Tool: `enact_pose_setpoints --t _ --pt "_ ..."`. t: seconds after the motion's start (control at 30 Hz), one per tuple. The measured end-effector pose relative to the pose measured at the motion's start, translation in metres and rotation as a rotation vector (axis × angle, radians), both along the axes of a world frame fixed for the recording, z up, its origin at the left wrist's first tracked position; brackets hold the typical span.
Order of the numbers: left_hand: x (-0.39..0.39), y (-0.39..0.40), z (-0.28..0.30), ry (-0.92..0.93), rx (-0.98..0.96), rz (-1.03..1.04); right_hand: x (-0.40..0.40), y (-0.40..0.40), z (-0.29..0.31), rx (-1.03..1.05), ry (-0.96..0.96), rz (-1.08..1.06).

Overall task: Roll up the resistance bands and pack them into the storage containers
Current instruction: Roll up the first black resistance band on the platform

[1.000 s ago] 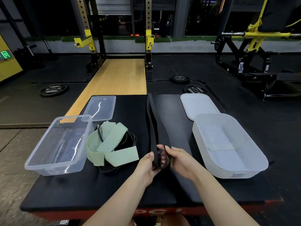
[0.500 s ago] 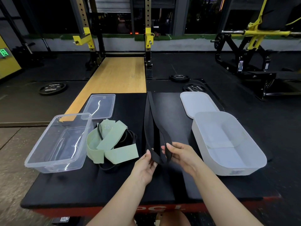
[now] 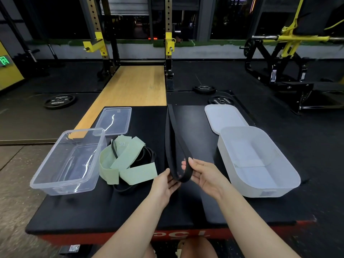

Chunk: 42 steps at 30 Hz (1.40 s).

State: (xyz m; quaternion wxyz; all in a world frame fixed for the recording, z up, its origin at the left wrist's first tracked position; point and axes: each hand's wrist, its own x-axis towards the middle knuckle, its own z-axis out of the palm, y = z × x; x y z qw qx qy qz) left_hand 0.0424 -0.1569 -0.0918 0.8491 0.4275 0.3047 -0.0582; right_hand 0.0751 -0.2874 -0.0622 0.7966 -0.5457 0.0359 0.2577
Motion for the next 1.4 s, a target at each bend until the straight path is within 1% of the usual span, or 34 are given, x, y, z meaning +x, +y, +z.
enact_pose_setpoints --t 0.1,0.23,0.33,0.43,0.53,0.67,0.77,0.87,1.1,1.23,1.4 --pt "0.004 0.005 0.006 -0.007 0.146 -0.075 -0.003 0.003 -0.001 -0.1 -0.045 0.059" --pt "0.008 0.006 0.008 -0.03 0.224 -0.204 -0.01 0.009 0.001 -0.243 -0.114 0.106" --pt "0.007 0.005 0.003 -0.054 0.216 -0.193 -0.013 0.013 -0.005 -0.389 -0.147 0.069" --pt "0.003 0.004 0.002 -0.067 0.209 -0.216 -0.013 0.012 -0.015 -0.627 -0.227 0.064" --pt "-0.001 0.002 -0.003 -0.075 0.245 -0.289 -0.018 0.011 -0.018 -0.714 -0.273 0.102" --pt "-0.003 -0.002 -0.01 -0.064 0.211 -0.23 -0.023 0.009 -0.02 -0.833 -0.331 0.068" --pt "-0.004 -0.005 -0.014 -0.081 0.257 -0.192 -0.029 0.011 -0.024 -0.872 -0.368 -0.001" --pt "-0.007 -0.005 -0.015 -0.097 0.287 -0.145 -0.034 0.01 -0.032 -0.855 -0.365 -0.059" --pt "-0.013 -0.006 -0.026 -0.055 0.257 -0.143 -0.043 0.003 -0.043 -0.914 -0.385 0.037" --pt "-0.014 -0.009 -0.029 -0.058 0.25 -0.099 -0.043 0.003 -0.044 -0.932 -0.343 0.085" --pt "-0.017 -0.015 -0.027 -0.066 0.246 -0.032 -0.041 0.003 -0.05 -0.884 -0.298 0.095"
